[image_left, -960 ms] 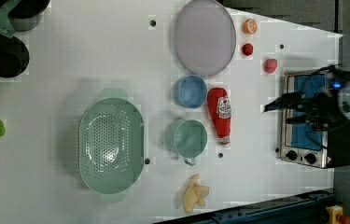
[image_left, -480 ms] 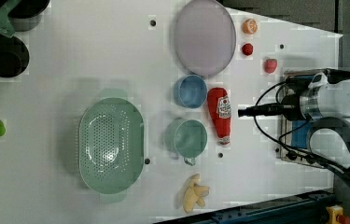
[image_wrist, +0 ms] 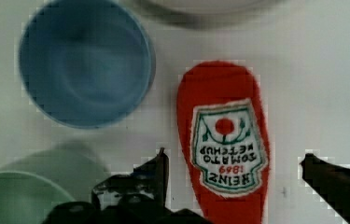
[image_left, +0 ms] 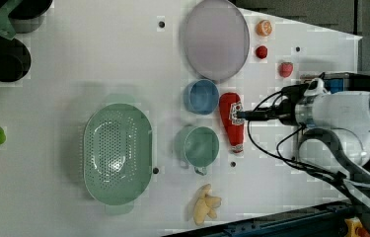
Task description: Pick Ketchup from the table and place it in strainer.
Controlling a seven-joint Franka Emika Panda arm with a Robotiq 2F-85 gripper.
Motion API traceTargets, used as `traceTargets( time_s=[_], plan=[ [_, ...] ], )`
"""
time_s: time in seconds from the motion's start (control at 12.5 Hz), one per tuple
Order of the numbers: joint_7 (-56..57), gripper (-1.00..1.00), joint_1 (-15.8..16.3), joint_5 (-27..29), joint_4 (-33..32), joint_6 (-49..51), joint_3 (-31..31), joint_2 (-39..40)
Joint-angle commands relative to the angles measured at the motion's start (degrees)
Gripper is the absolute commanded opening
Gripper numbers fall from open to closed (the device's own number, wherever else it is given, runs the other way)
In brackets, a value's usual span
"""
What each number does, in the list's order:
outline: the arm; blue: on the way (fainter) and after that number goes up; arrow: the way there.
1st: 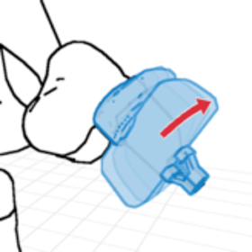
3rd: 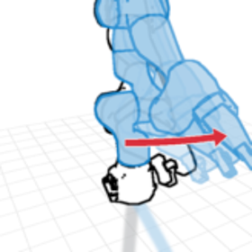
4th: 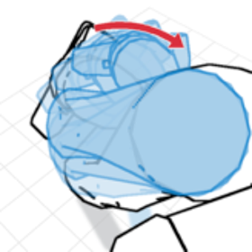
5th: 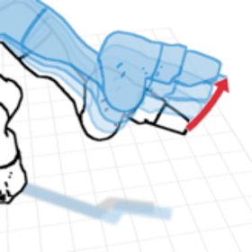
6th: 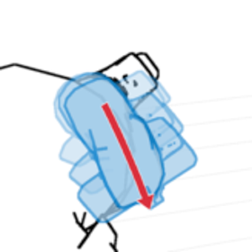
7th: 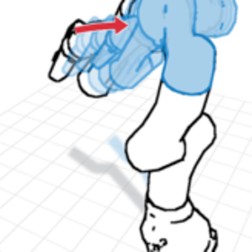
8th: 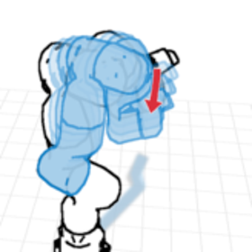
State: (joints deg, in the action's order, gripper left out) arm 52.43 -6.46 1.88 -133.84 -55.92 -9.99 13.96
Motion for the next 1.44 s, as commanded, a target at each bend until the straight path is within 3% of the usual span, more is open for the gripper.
traceTargets(
  time_s=[0.08, 0.32, 0.56, 0.96, 1.44],
  plan=[
    [2.5, 1.00, -0.4, -0.3, -1.5, -3.9, 0.1, 5.3],
    [2.4, 0.93, -0.4, -0.3, -1.7, -8.5, 0.2, 9.1],
    [2.4, 0.25, -0.3, -0.3, -1.6, -9.6, 0.1, 9.5],
    [2.3, 0.25, -0.1, -0.3, -1.0, -5.3, -0.7, 1.6],
    [-3.5, 0.25, 0.5, -0.3, 5.0, 17.5, -4.8, -13.8]
  ],
)
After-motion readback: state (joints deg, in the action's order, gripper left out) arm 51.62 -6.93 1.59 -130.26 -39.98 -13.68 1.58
